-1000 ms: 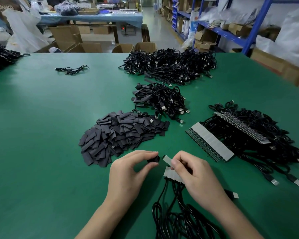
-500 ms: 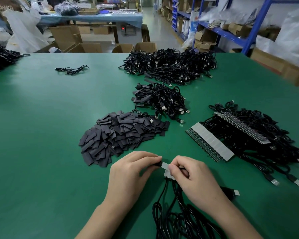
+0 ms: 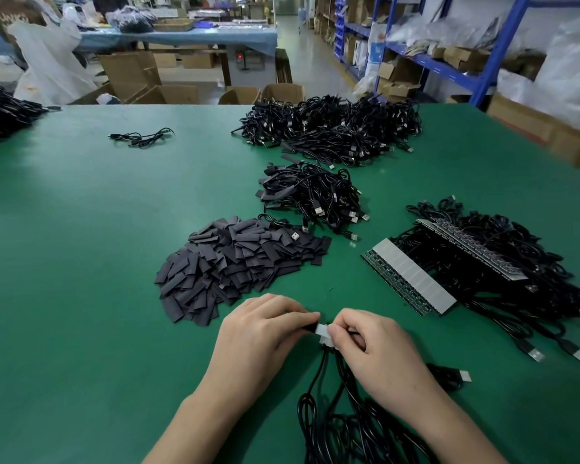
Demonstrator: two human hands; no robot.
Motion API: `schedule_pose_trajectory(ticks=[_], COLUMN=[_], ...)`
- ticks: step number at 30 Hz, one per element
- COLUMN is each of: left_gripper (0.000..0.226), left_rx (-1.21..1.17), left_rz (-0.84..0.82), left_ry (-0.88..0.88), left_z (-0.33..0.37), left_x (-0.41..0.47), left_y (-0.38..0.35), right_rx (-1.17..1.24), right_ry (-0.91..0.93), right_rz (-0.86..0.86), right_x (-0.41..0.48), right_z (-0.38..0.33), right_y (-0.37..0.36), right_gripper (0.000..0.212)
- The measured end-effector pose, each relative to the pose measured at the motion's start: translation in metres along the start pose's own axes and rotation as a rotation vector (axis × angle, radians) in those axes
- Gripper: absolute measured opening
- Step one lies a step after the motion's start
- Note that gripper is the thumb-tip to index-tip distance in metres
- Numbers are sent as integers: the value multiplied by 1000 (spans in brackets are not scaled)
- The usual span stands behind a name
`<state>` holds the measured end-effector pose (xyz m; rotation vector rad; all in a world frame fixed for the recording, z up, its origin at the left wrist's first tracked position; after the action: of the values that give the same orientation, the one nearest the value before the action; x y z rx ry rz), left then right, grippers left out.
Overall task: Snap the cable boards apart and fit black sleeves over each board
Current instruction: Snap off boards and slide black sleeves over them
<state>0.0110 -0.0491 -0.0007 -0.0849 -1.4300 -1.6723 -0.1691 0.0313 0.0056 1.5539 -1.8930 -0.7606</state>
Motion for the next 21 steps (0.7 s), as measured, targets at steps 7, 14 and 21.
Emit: schedule_pose_trajectory(ticks=[7,14,21], left_gripper=[20,23,20], left_rx=[-80,-101,-146], left_rz=[-104,-135,-153], left_ry=[29,82,69], left_z=[-4,-2,3], left_x=[0,-2,-2], left_y=[-1,-2,-4], right_rx=[84,103,138], right_ry=[-42,-31,-58], right_rz=[-19,-74,-67], right_x=[3,2,2], right_z=[5,2,3], right_y=[4,3,2], right_gripper=[31,28,25])
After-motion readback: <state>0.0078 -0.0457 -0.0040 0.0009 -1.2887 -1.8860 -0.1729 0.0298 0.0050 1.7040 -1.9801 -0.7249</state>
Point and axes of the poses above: each hand's wrist, its own x-axis towards the middle knuckle, its own y-axis out of the back of the hand, z = x × y, the point moved 2 cm from there along x, towards the middle knuckle
